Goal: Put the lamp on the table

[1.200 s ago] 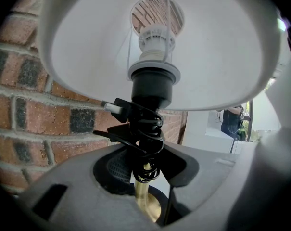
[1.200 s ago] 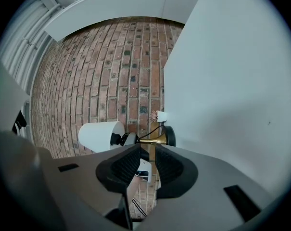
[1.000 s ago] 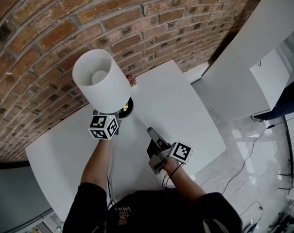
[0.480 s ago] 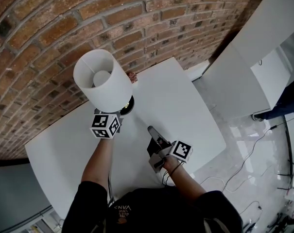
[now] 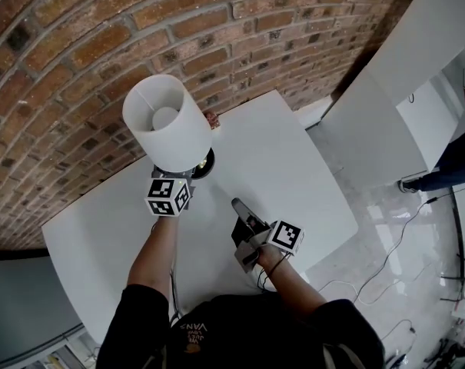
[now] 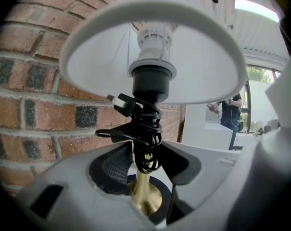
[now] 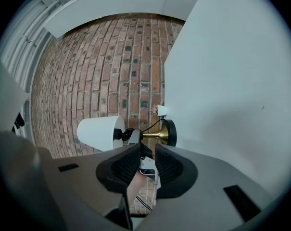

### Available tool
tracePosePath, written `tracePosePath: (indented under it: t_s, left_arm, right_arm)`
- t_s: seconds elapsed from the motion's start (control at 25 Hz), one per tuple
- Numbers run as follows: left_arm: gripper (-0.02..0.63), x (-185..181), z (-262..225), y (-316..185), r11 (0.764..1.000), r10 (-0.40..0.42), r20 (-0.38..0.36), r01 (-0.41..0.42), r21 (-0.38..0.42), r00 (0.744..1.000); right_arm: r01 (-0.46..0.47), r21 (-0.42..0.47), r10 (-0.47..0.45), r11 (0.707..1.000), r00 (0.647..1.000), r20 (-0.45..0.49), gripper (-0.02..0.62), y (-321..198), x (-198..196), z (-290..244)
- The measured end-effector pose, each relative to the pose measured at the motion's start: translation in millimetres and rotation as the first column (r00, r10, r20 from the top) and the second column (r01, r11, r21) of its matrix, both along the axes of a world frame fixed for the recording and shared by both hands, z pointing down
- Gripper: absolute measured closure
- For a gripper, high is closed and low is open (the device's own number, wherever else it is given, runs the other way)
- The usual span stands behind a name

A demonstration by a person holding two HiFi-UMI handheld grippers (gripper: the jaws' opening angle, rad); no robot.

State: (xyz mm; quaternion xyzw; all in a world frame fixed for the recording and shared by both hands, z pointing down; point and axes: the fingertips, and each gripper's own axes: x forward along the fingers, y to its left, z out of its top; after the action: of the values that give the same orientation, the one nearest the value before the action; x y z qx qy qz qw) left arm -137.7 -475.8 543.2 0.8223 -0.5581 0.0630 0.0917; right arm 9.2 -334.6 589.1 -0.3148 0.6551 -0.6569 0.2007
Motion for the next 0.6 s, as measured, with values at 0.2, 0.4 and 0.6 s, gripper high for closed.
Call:
tracePosePath:
  t_s: [0.2,0.4,0.6]
  left_arm:
    - [0.411,-5,5,15,0.999,-0.013,0.018,0.014,-0.031,1.000]
    - [0.410,-9,-1,37,0.999,-0.018,0.025,0.019,-0.038,1.000]
    - [0.410,-11,-14,65,0.999,-0.029,0.019,0.030,-0.032,0.999]
  right_arm:
    - [0.008,0.018,-0.008,1.000,1.000,-0.007,0.515,10,0,-7]
    - [0.023,0.023,-0.023,0.999,0.999,-0.023,0.515,25,1,-14]
    - [0.032,0.051,-0.031,0.998,0.999,-0.028,0.515,41,-1,-24]
